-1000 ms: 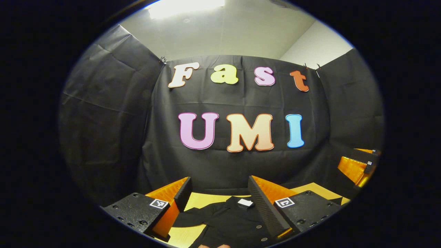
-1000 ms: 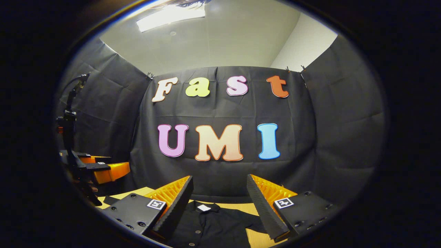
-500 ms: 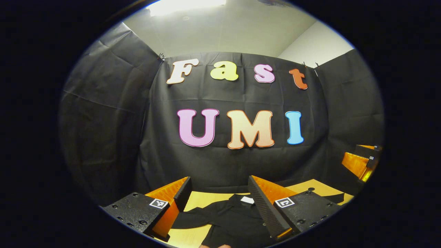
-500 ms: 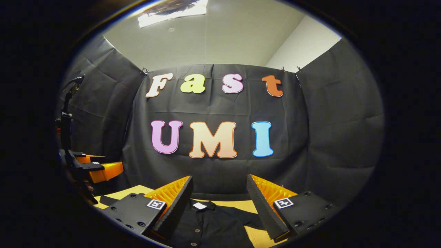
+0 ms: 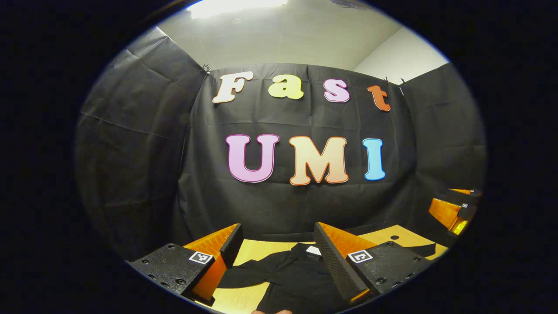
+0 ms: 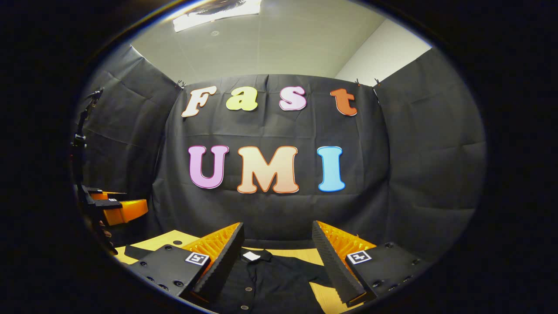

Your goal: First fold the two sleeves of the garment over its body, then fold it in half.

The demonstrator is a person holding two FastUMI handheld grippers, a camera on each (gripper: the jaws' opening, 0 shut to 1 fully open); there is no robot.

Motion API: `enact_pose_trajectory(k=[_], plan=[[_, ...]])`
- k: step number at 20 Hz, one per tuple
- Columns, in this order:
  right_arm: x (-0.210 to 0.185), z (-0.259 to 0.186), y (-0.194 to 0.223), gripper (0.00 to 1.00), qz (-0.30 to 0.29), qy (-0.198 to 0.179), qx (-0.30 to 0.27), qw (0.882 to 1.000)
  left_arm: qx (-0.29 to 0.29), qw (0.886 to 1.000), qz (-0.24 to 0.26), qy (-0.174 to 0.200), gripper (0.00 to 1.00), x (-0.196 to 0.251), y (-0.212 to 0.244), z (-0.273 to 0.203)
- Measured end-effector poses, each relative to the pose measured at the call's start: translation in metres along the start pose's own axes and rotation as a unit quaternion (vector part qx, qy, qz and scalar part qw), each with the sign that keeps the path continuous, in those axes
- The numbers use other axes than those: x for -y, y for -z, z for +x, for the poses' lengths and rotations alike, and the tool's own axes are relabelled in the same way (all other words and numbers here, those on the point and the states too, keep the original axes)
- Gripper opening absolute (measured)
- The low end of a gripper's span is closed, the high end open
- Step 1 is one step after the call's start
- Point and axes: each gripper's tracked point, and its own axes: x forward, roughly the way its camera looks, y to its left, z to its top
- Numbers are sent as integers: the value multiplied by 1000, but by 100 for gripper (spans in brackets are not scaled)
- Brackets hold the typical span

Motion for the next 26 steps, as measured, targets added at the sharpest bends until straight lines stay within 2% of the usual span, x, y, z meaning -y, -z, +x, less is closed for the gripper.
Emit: enact_pose_trajectory(k=[6,11,15,18,20,21,22,24,25,26], plan=[[30,17,57,100,26,22,-64,997,-20,1000,-4,3,96,5,13,3],[84,23,111,99,46,73,-124,989,-39,999,0,1,96,4,23,7],[163,19,159,99,65,151,-183,969,-56,998,13,1,98,8,32,8],[216,13,182,98,85,202,-206,954,-63,998,18,3,98,10,37,8],[248,14,195,93,96,232,-221,943,-70,997,25,6,98,14,42,7],[263,15,203,98,101,245,-229,937,-71,997,29,9,98,17,42,7],[275,10,214,93,108,255,-240,930,-72,997,32,11,98,20,43,8],[292,6,234,98,128,273,-270,915,-74,996,41,19,96,26,44,9],[302,4,244,98,137,284,-284,906,-73,996,46,23,98,30,44,9],[314,-2,258,93,143,296,-304,894,-72,996,52,27,98,34,44,10]])
